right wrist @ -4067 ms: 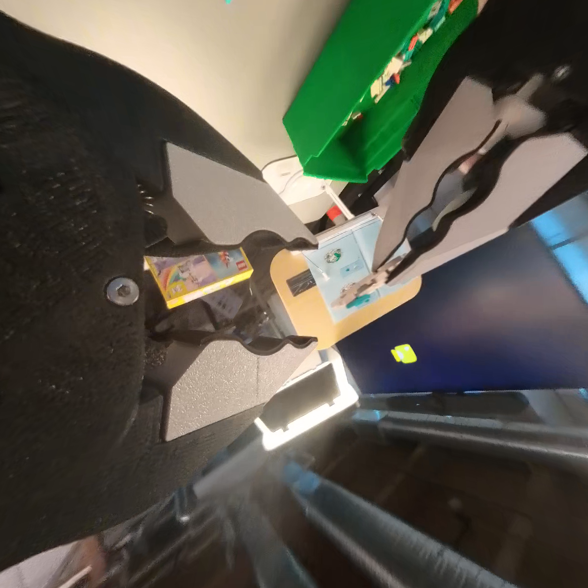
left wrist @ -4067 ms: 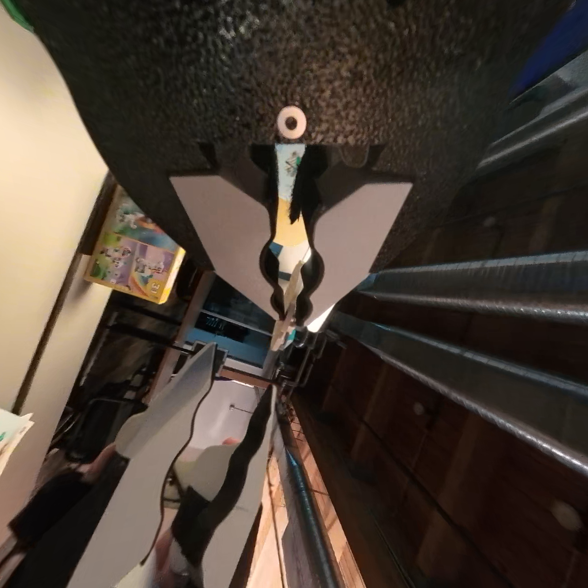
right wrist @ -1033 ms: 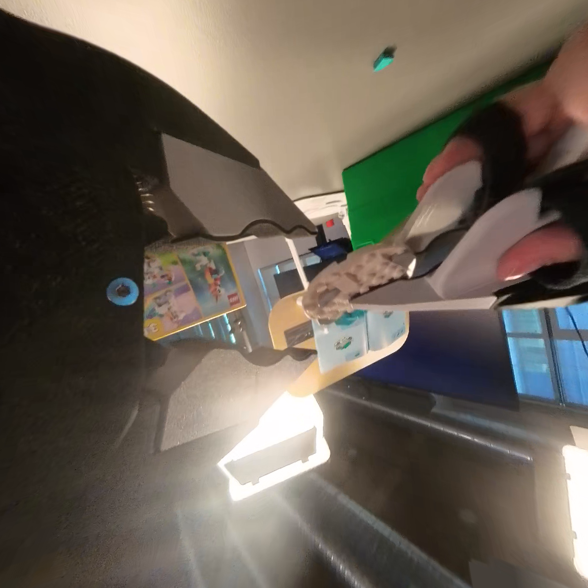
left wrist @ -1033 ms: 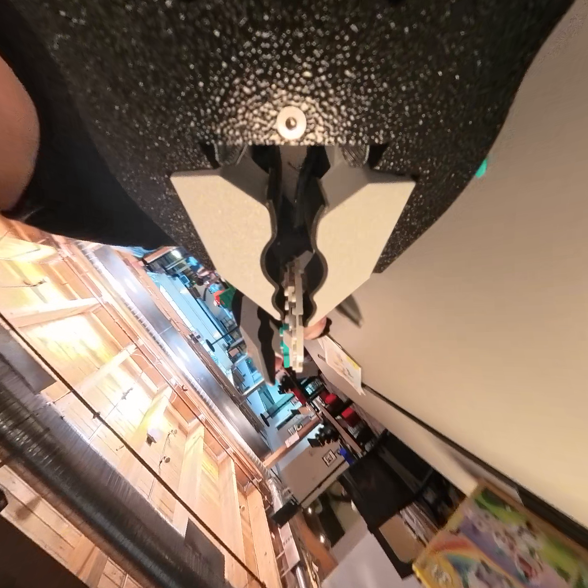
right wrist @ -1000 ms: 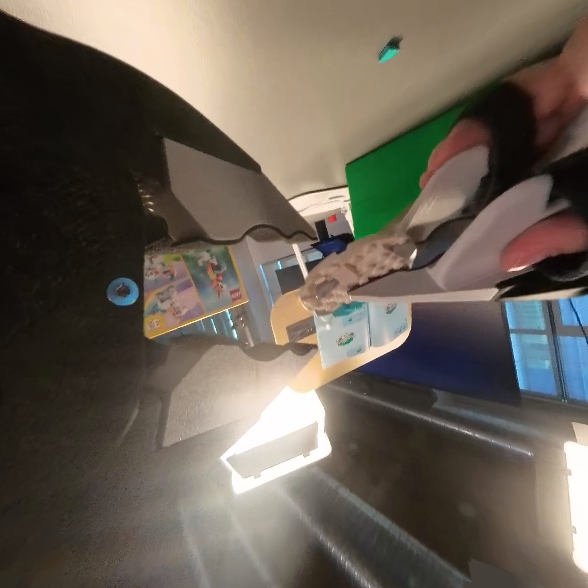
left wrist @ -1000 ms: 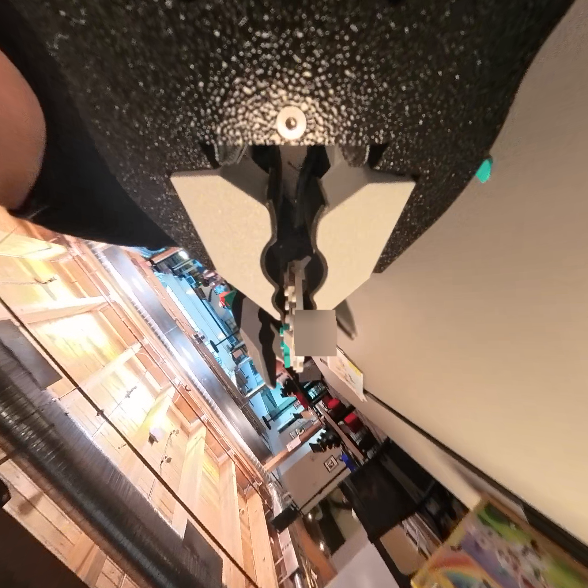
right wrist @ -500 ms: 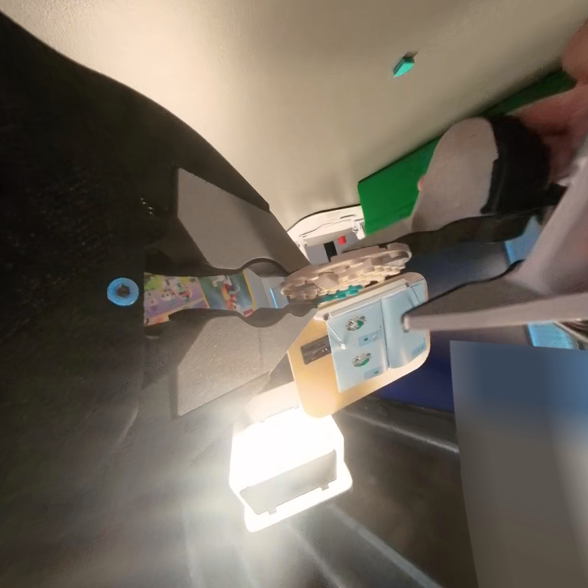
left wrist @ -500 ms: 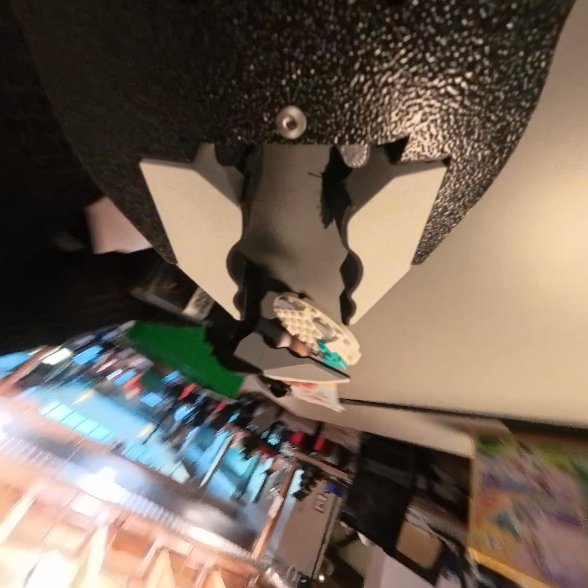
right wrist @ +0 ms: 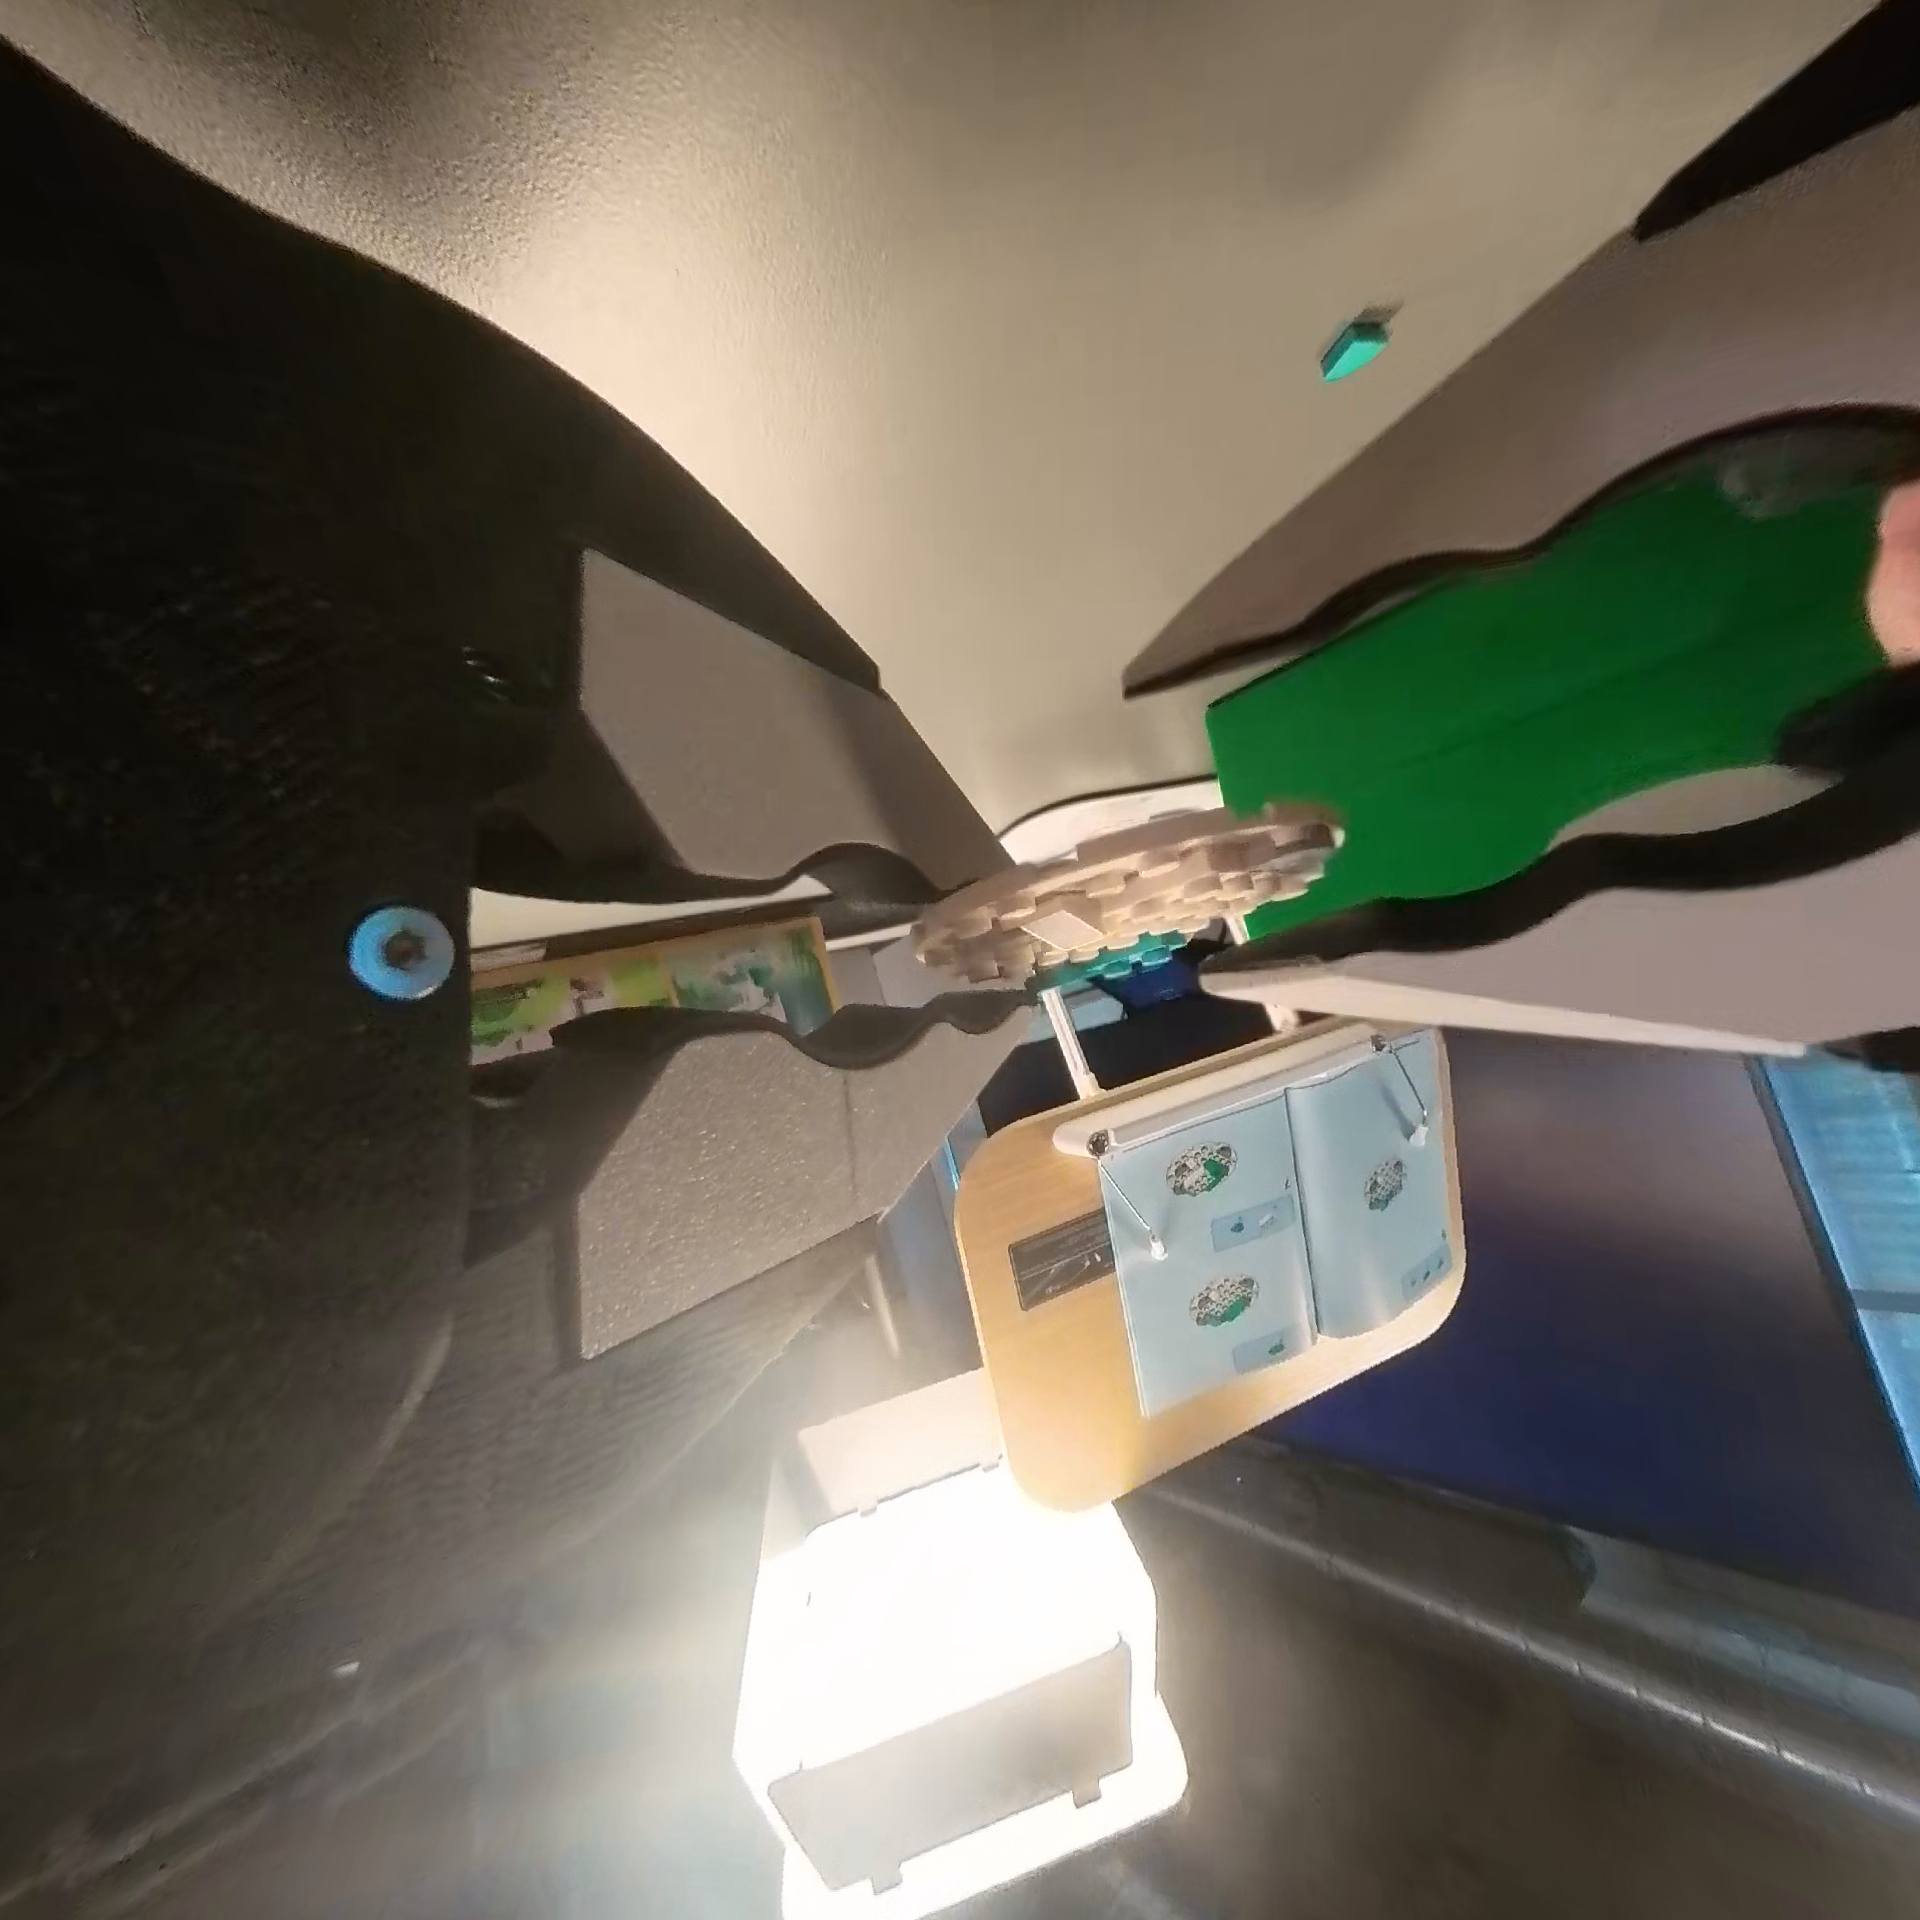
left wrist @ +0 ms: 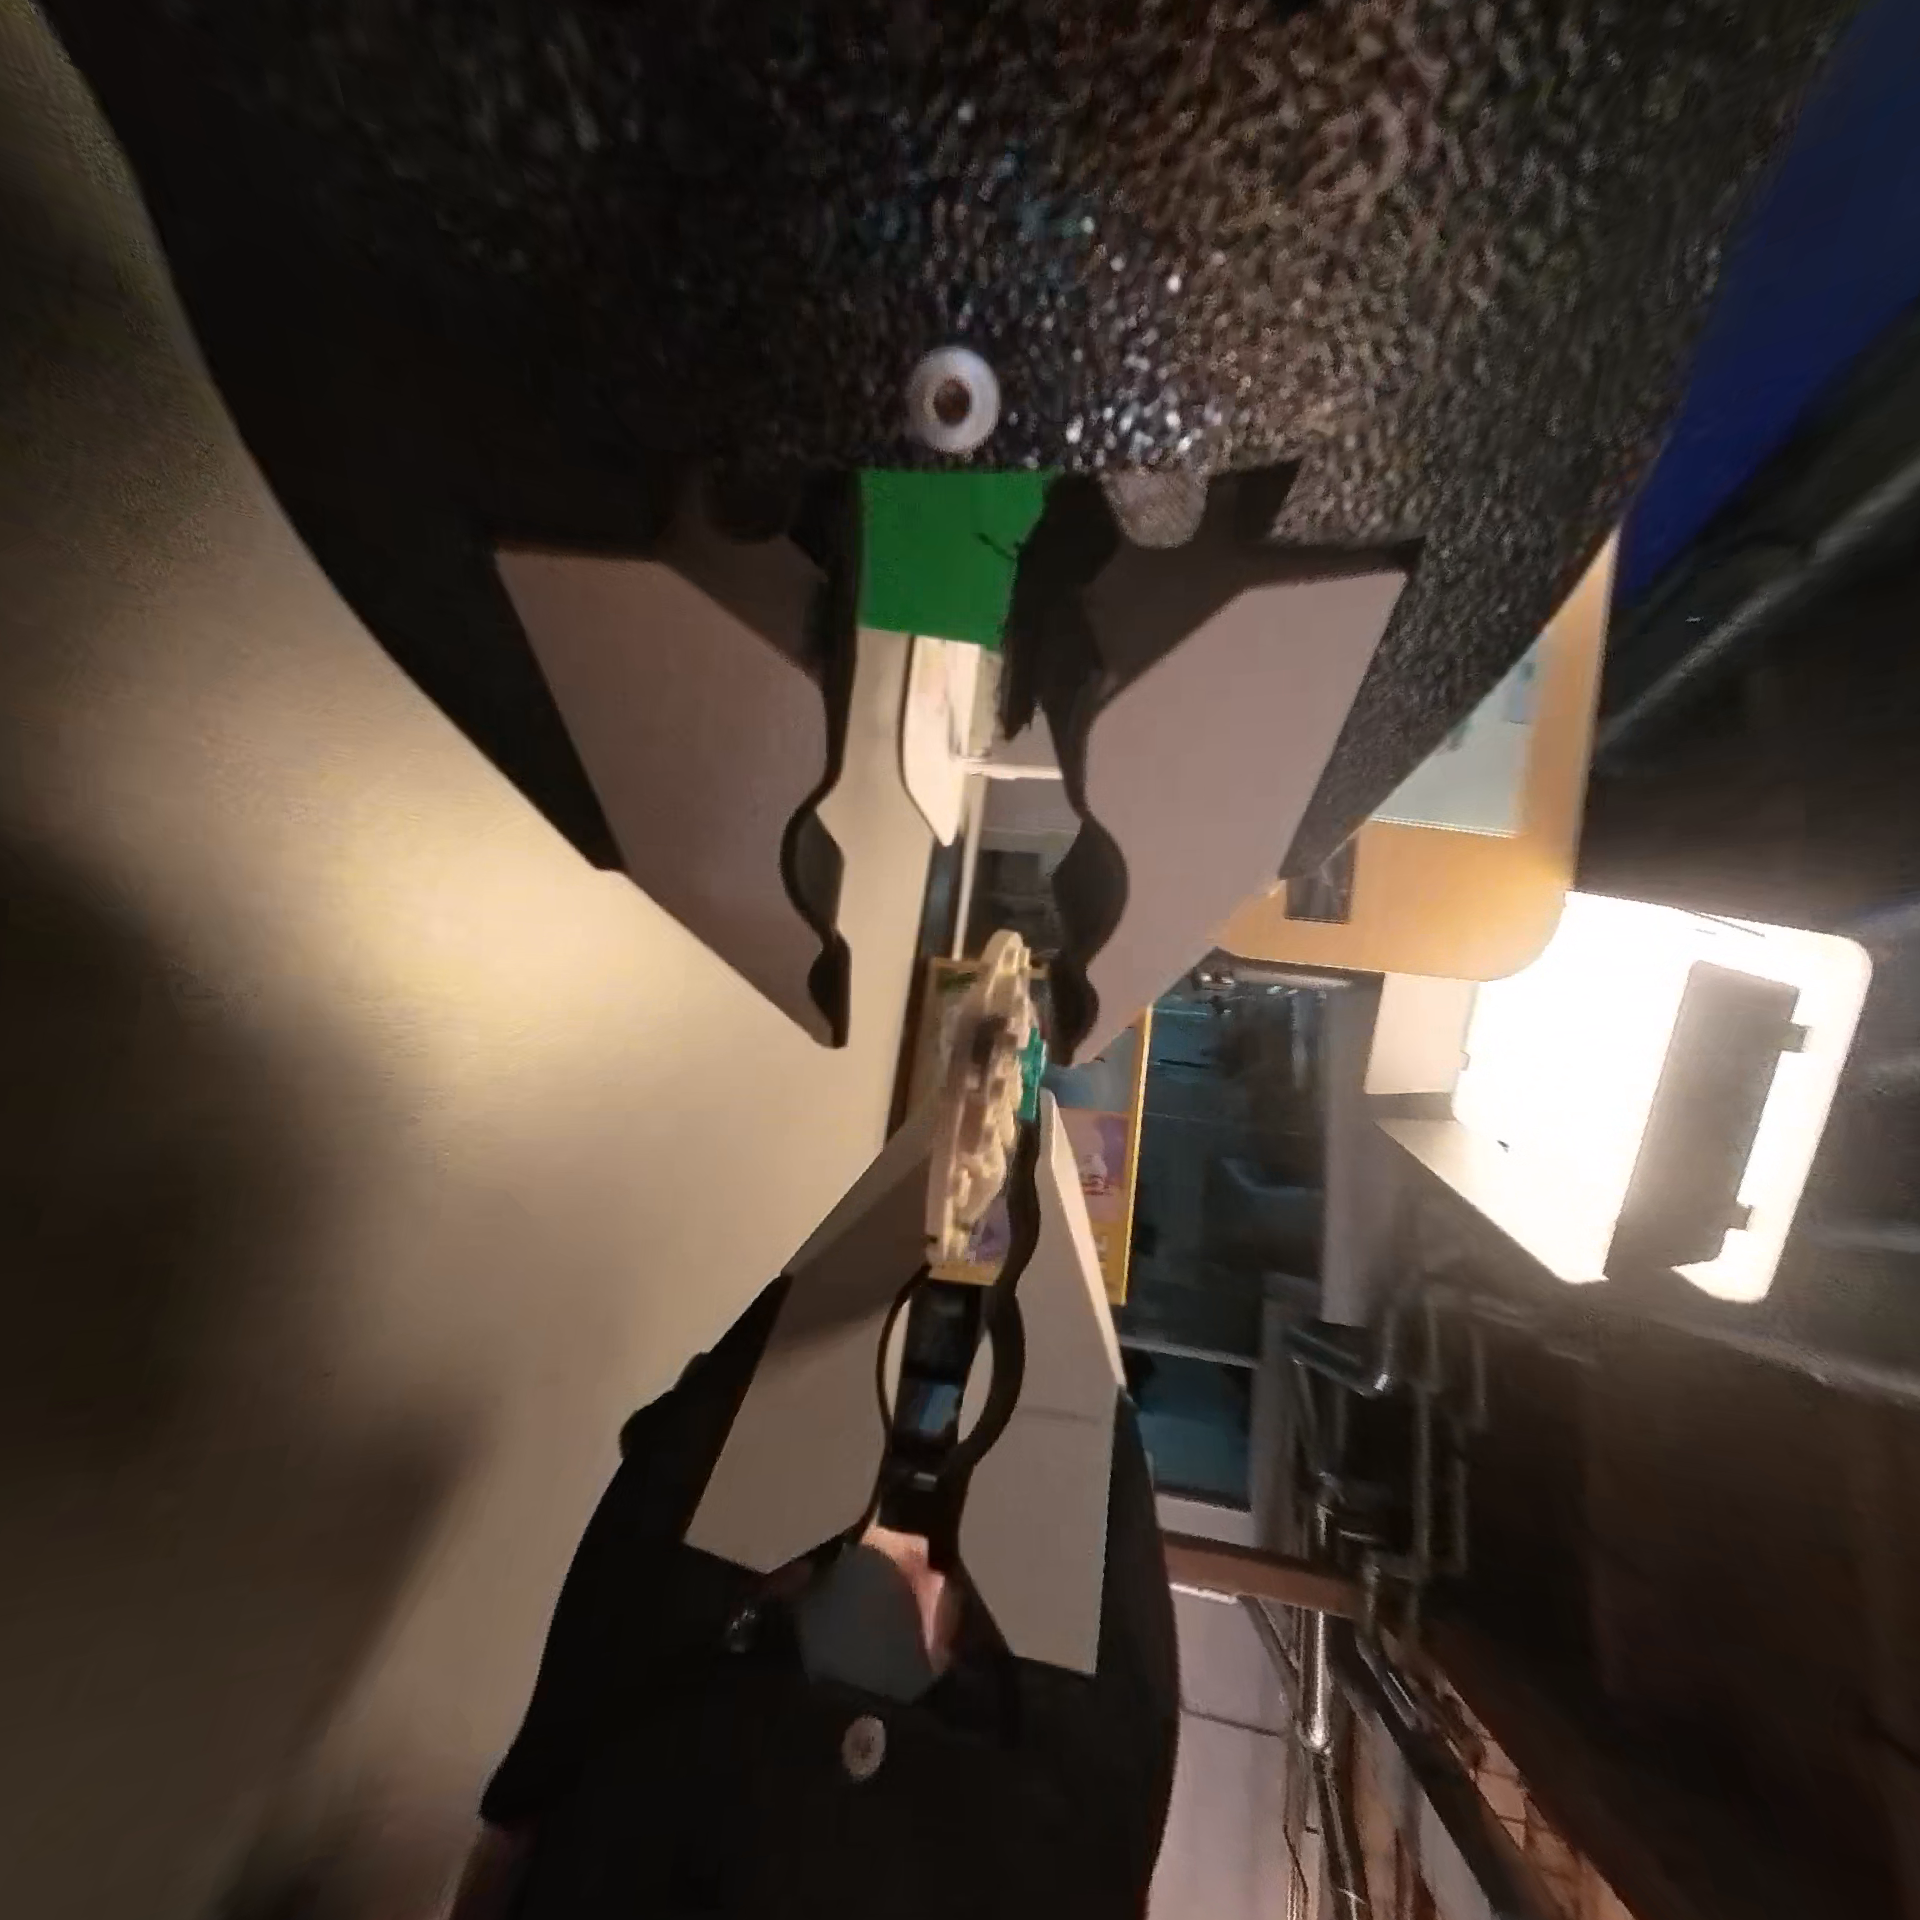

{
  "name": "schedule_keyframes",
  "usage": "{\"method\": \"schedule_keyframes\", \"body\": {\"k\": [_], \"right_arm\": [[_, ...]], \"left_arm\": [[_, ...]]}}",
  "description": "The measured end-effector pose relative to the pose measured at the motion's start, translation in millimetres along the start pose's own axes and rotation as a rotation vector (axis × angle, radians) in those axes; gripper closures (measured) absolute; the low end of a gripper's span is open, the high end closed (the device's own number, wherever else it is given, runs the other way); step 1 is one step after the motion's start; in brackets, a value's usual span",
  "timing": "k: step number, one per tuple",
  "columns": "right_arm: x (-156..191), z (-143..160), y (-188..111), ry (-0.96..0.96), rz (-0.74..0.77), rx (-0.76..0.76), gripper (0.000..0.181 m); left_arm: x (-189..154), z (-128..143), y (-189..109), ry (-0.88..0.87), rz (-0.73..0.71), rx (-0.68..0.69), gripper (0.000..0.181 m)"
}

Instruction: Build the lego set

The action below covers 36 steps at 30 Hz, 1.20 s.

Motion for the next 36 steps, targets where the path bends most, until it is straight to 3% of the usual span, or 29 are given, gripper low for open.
{"method": "schedule_keyframes", "body": {"k": [6,11,19,22,25,36], "right_arm": [[2,-3,-2,-0.004,-0.017,-0.022,0.171],[1,-3,-3,0.031,-0.038,-0.045,0.172],[2,-2,-3,0.044,-0.061,-0.056,0.172],[2,-3,-4,0.057,-0.071,-0.070,0.172],[4,-5,-4,0.035,-0.068,-0.072,0.173],[10,-2,-1,0.020,-0.112,-0.044,0.172]], "left_arm": [[0,2,-1,0.149,-0.085,0.009,0.173],[-2,1,-1,0.157,-0.099,-0.008,0.168],[-2,2,0,0.170,-0.122,-0.039,0.174],[0,1,0,0.170,-0.166,-0.044,0.164],[-3,2,1,0.145,-0.124,-0.055,0.174],[-7,5,4,0.154,-0.041,-0.026,0.175]]}}
Point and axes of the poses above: each gripper's, where its closed fingertips meet, y out along the fingers, z out of its underside, x = y × z across the jaws, the point moved 8 cm from there along -y, back along the fingers, and after that the axes turned 5 degrees about x, right-handed, at the moved point
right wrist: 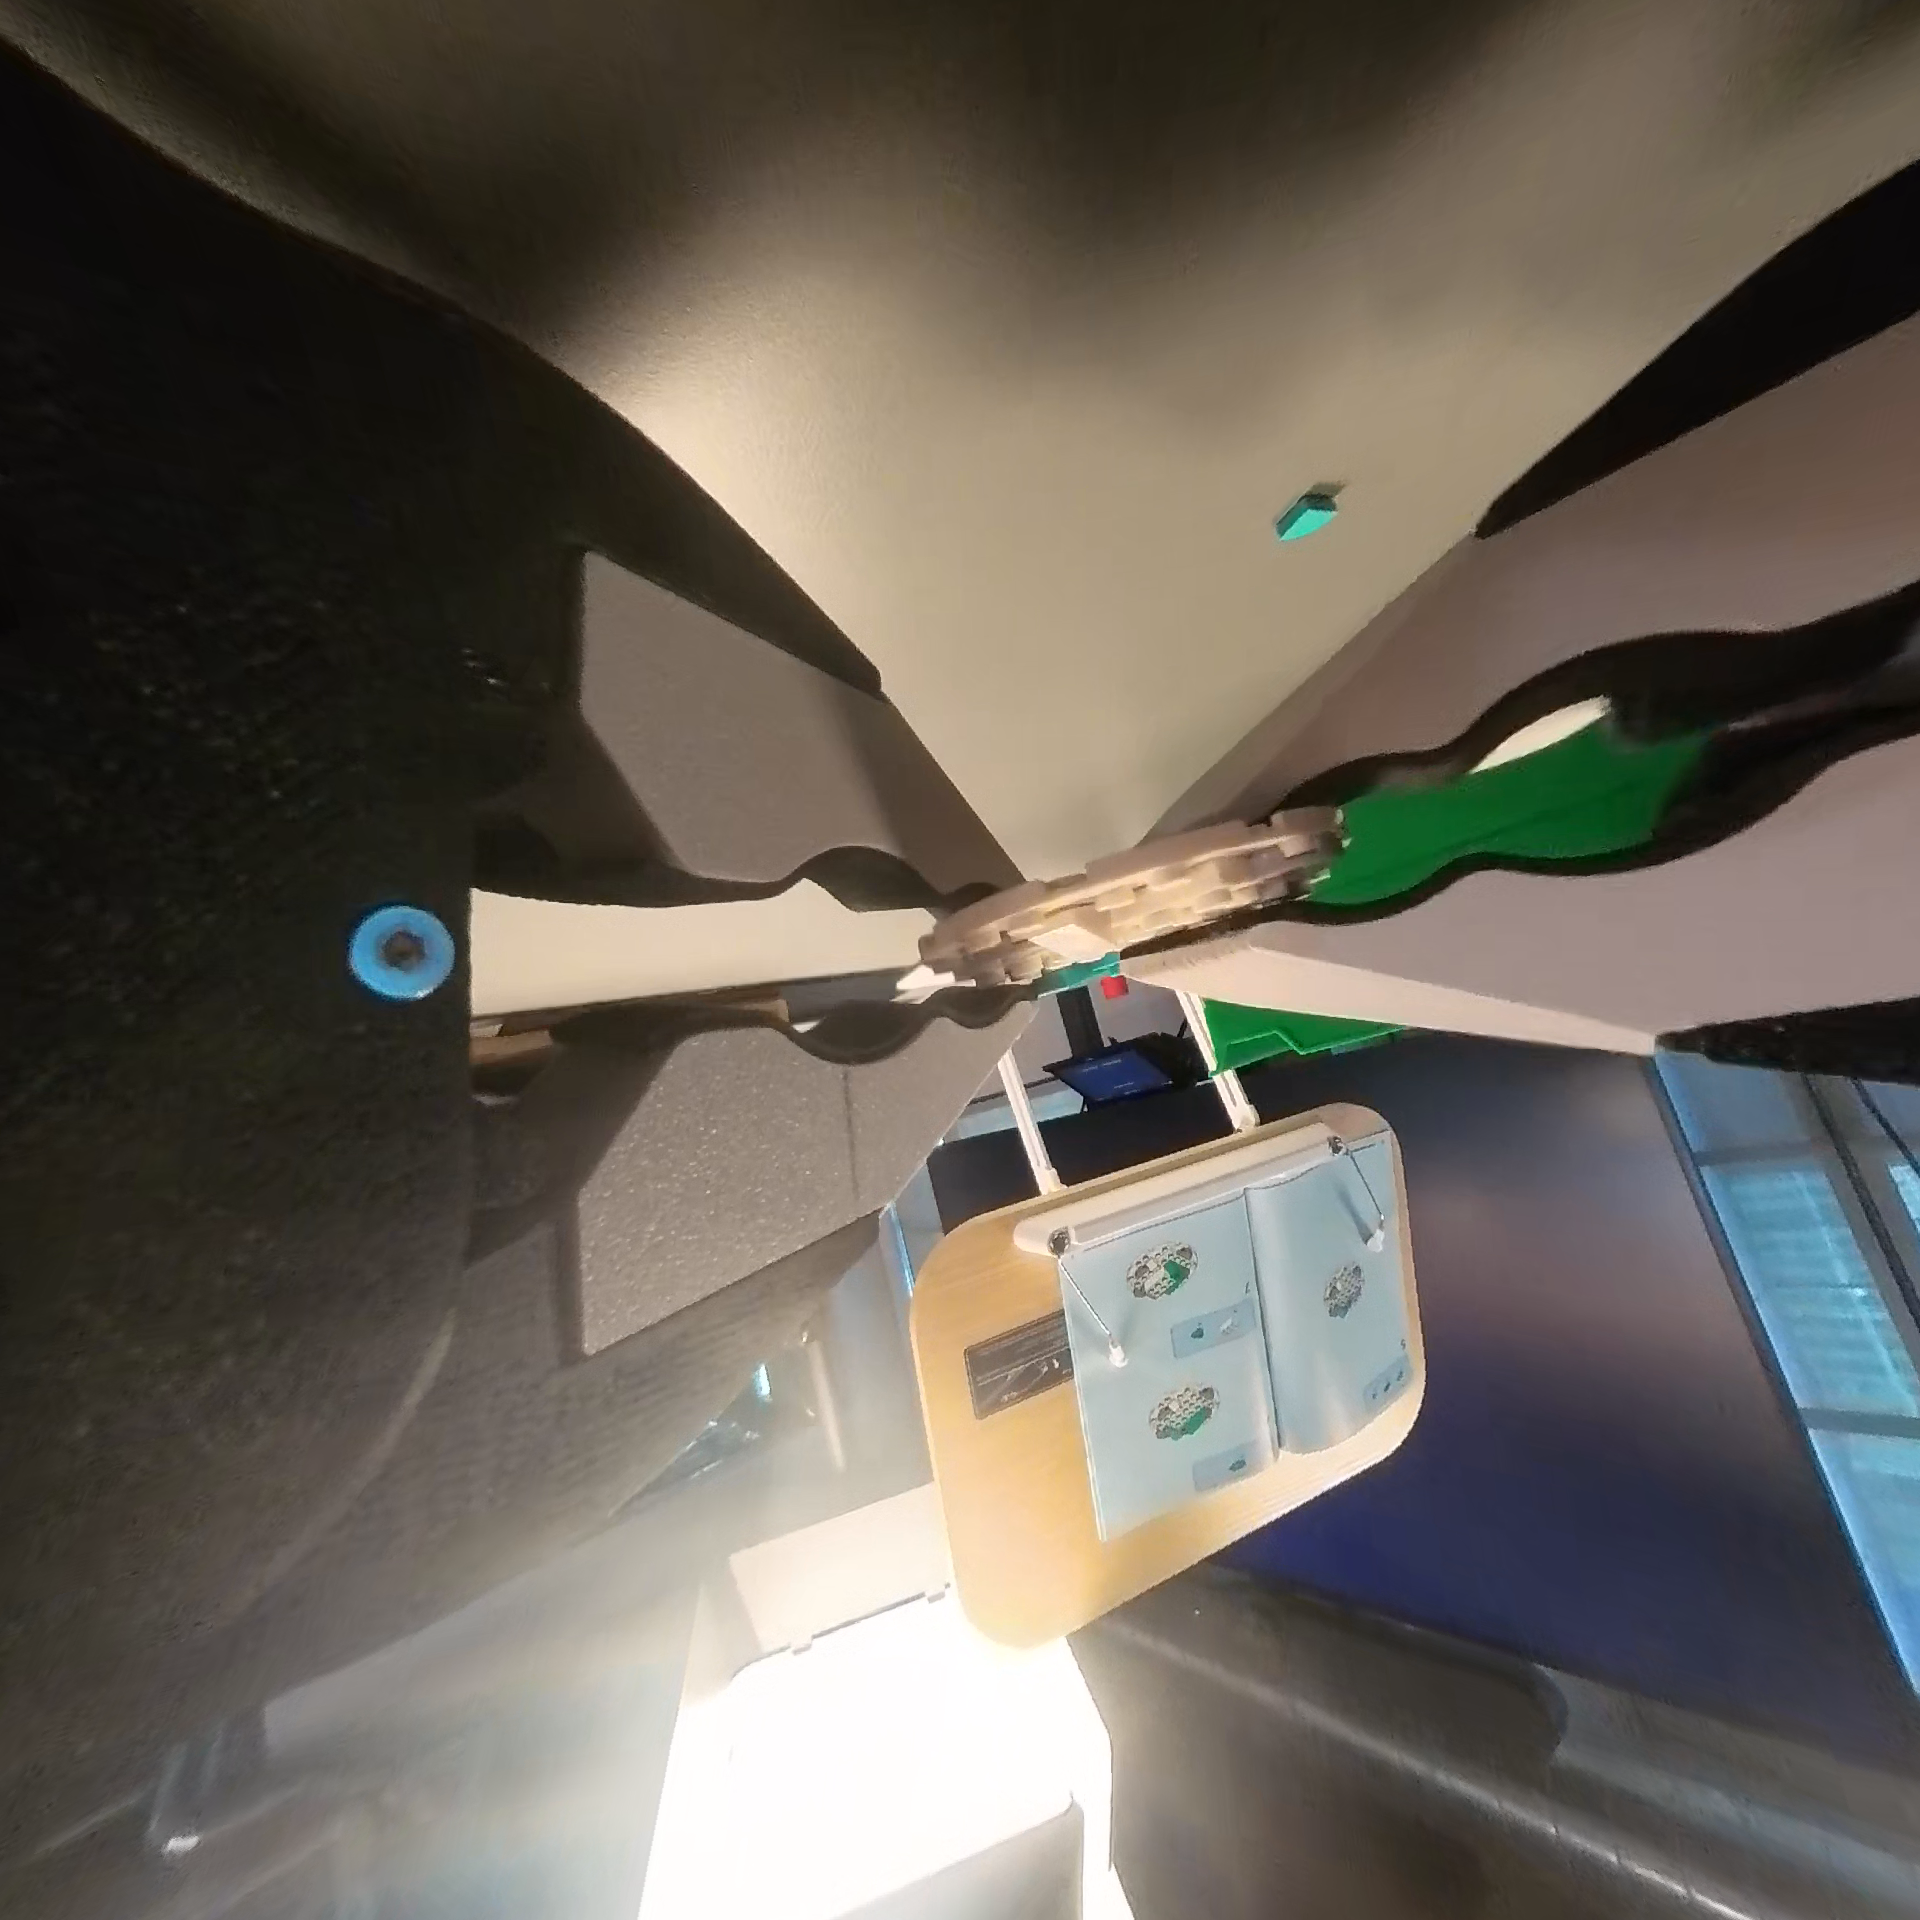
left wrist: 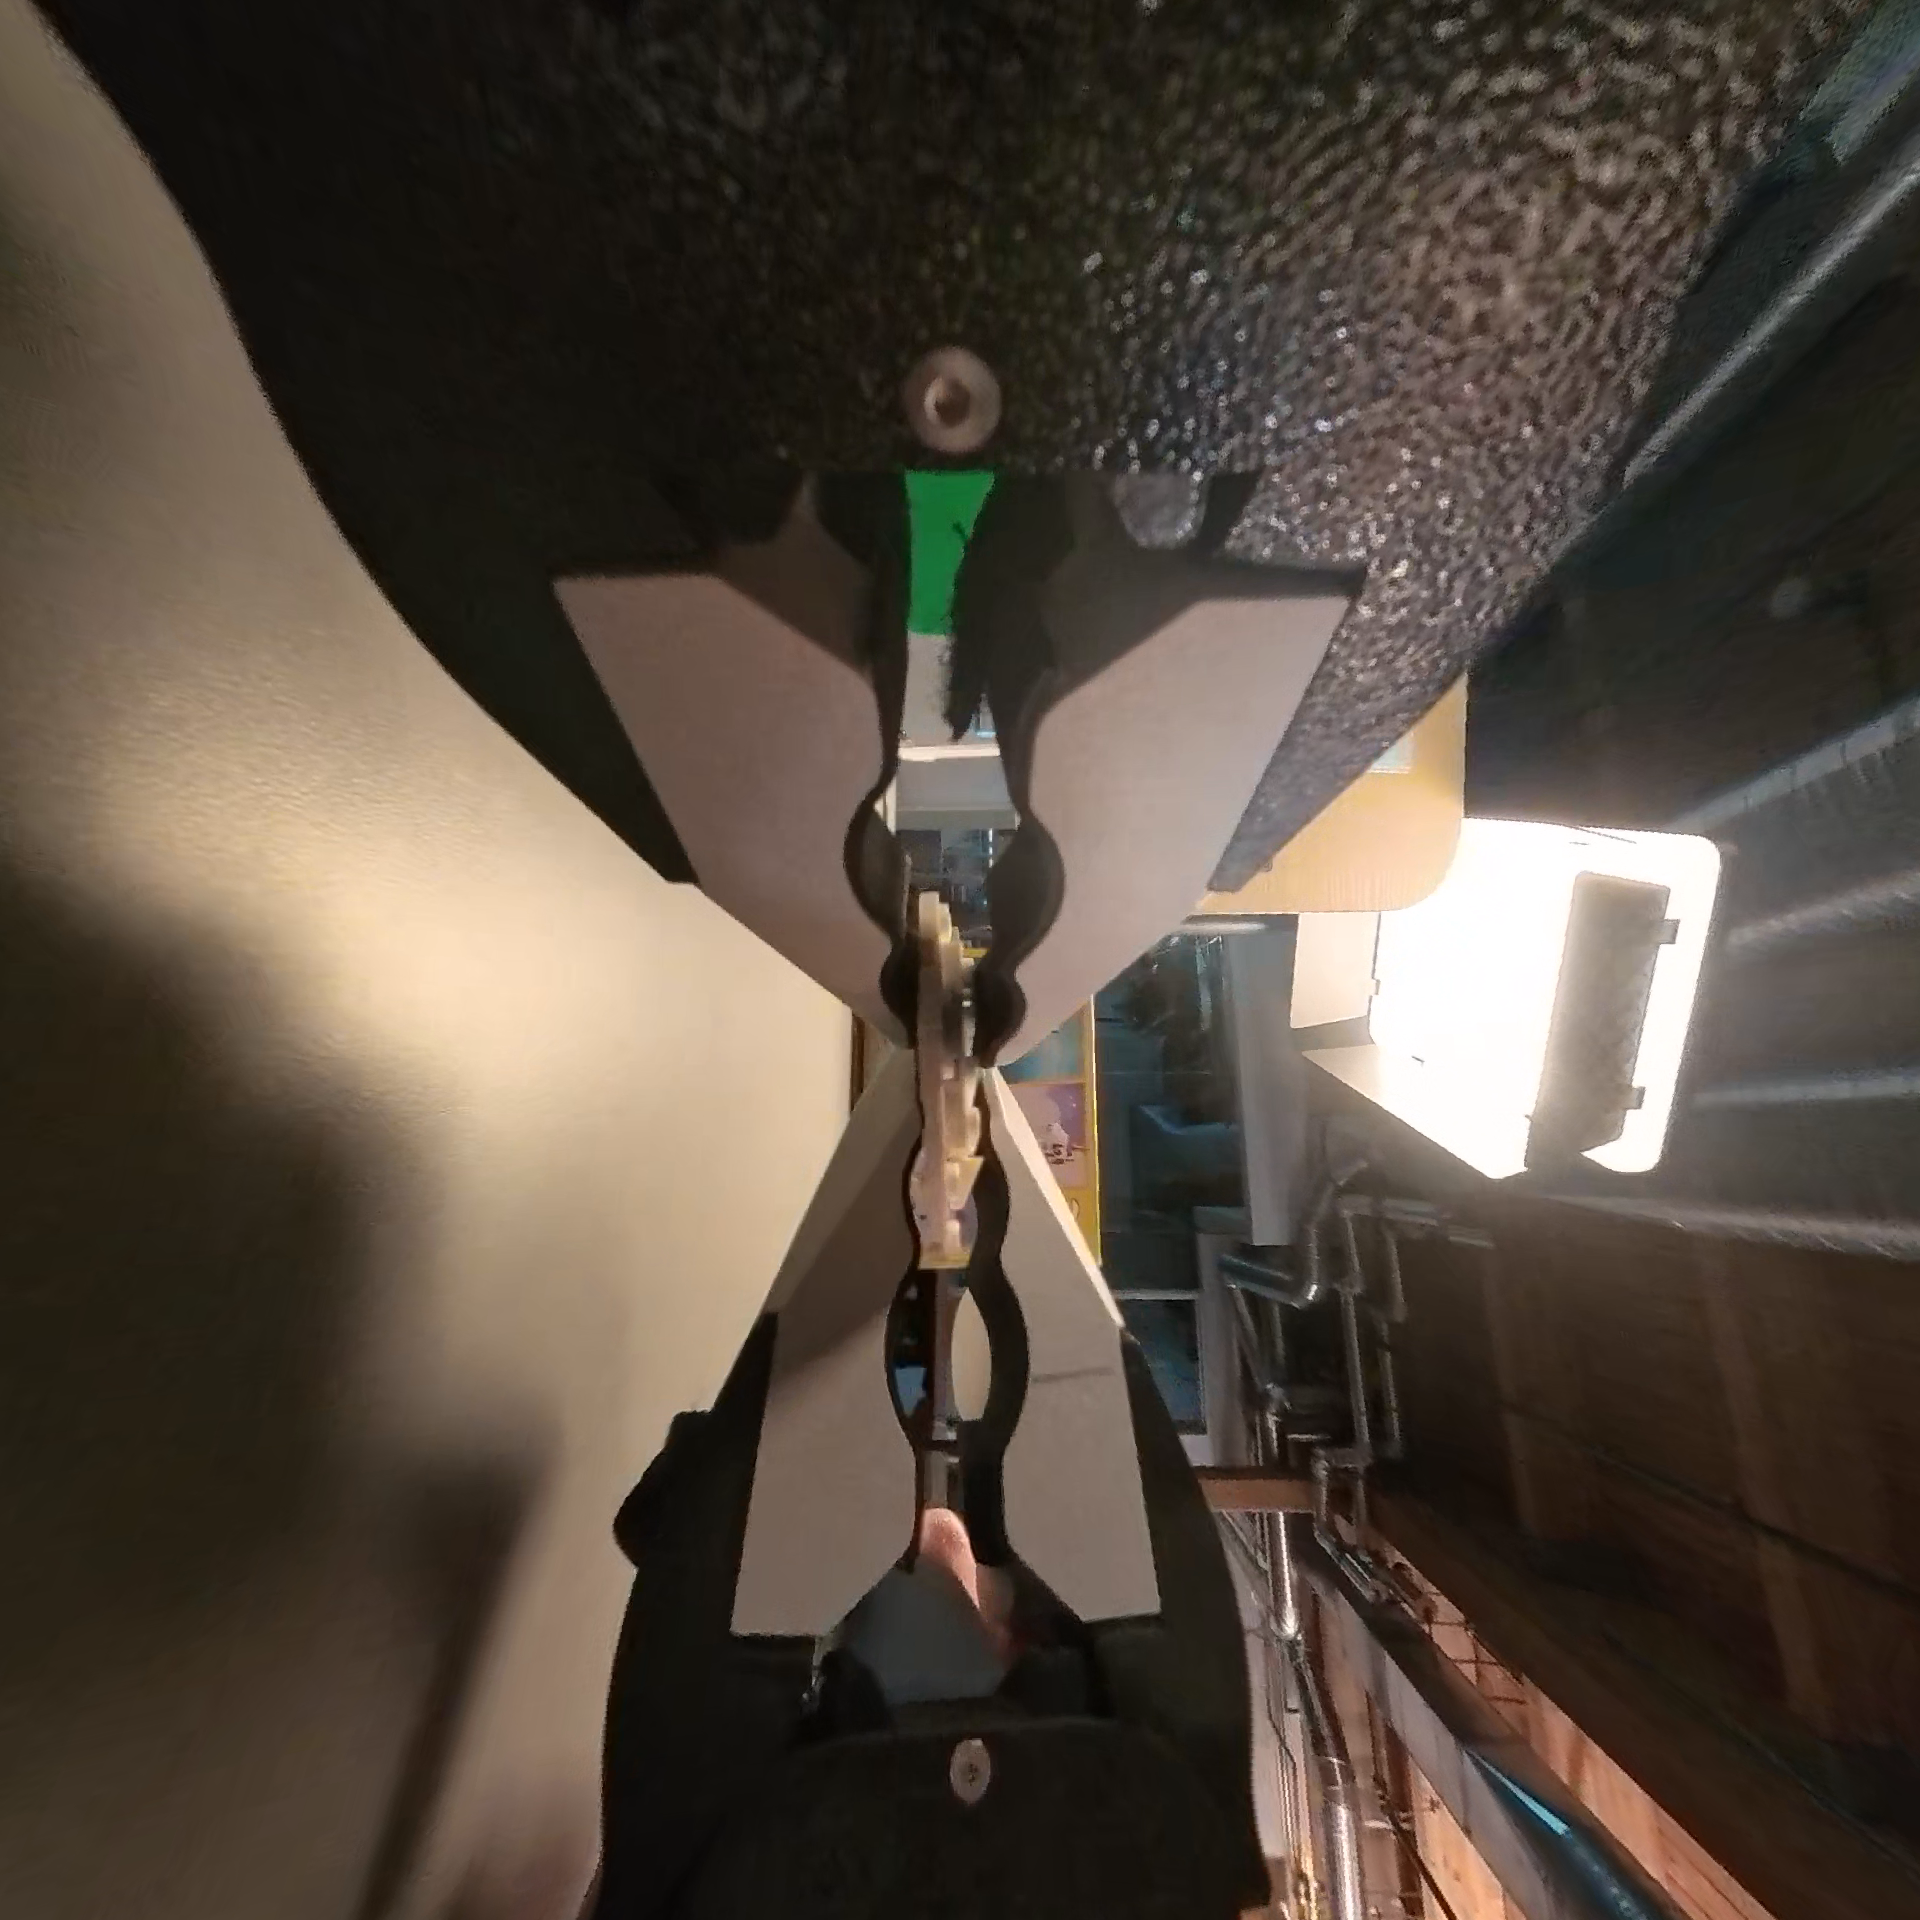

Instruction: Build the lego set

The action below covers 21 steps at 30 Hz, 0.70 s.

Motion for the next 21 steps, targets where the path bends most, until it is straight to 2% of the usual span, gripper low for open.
{"method": "schedule_keyframes", "body": {"k": [10,21], "right_arm": [[3,-1,0,0.039,-0.054,-0.009,0.165],[4,1,1,0.030,-0.053,-0.001,0.161]], "left_arm": [[-3,10,3,-0.004,0.024,0.042,0.175],[-4,10,2,-0.016,0.029,0.025,0.175]]}}
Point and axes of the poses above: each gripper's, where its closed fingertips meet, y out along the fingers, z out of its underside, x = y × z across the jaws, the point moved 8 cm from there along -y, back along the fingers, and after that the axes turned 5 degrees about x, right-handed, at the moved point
